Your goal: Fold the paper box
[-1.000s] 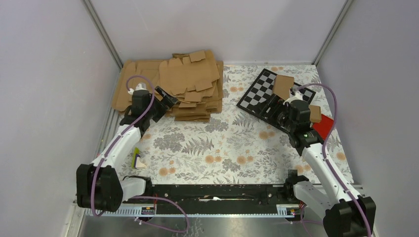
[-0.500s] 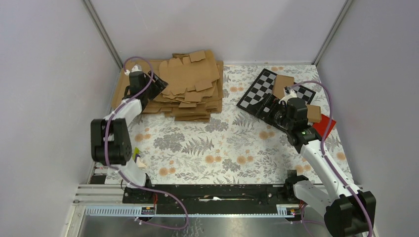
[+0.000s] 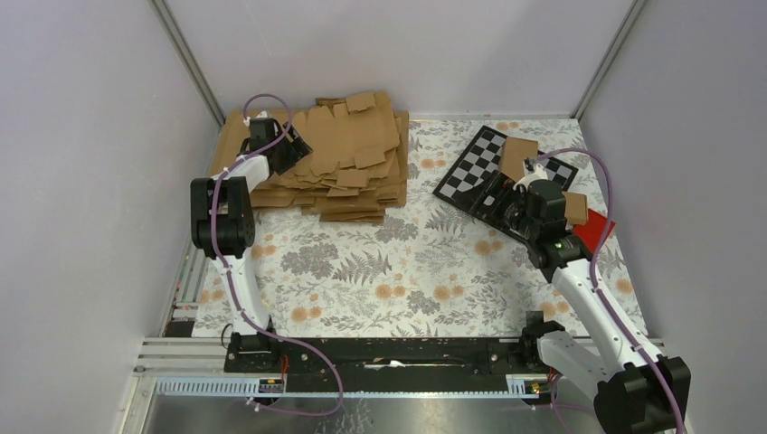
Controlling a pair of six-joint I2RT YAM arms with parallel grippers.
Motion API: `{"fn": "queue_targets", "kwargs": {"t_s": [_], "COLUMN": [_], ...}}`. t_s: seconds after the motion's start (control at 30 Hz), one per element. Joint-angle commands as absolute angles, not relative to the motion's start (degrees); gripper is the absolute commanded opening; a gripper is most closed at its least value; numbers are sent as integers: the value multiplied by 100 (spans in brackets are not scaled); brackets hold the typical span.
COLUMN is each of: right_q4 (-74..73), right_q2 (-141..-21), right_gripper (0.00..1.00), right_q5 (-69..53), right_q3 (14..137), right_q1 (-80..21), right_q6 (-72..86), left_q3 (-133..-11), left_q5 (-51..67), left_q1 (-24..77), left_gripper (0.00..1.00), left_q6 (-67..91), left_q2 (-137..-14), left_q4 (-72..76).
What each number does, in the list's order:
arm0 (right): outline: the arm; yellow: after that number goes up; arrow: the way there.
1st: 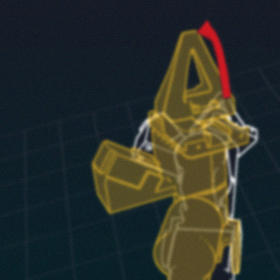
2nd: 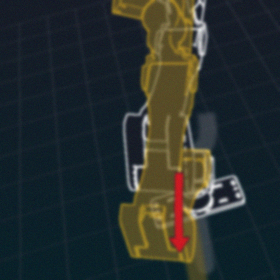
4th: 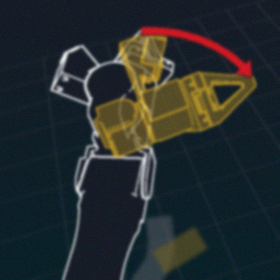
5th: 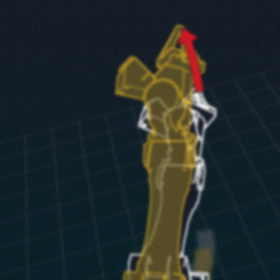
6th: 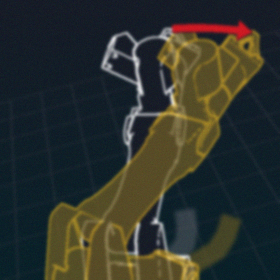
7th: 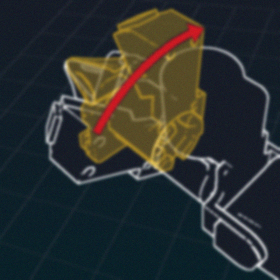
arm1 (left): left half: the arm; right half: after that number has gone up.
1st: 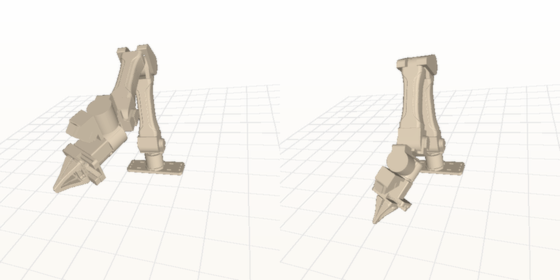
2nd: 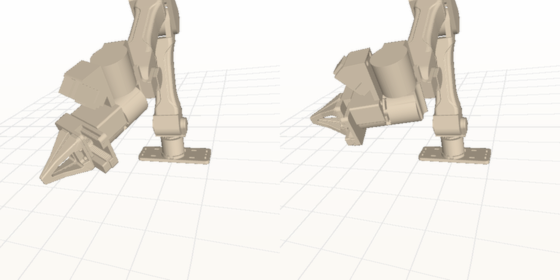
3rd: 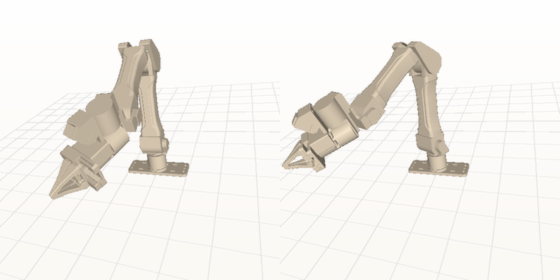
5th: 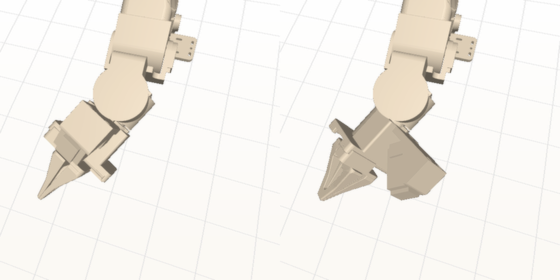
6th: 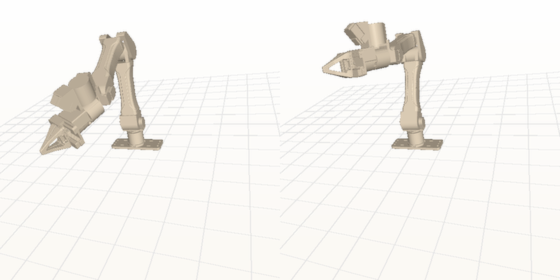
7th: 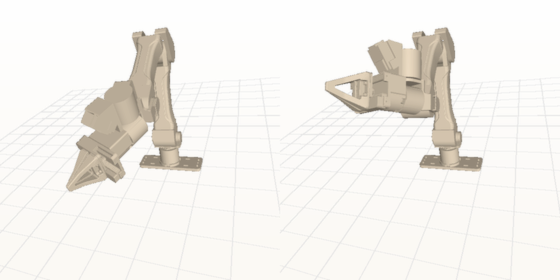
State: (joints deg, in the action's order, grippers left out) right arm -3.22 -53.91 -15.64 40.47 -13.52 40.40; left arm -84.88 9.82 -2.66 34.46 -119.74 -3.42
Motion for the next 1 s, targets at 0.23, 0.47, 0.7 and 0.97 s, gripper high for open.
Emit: {"fn": "queue_targets", "kwargs": {"t_s": [0.23,0.47,0.7,0.97], "right_q4": [-396,-401,-398,-396], "right_q2": [-5203,-5227,-5280,-5223], "right_gripper": [100,100,100,100], "right_q5": [-1239,-1265,-1277,-1229], "right_q3": [4405,4389,4384,4366], "right_q1": [-1397,-1396,-1394,-1397], "right_q6": [3890,3874,3876,3875], "left_q3": [-8658,-8320,-7792,-7820], "left_q5": [656,334,489,80], "left_q1": [-360,-354,-360,-453], "left_gripper": [77,88,88,90], "left_q6": [3199,3226,3276,3201], "left_q2": [-11900,-11656,-11009,-10820], "left_q4": [-447,-275,321,131]}}
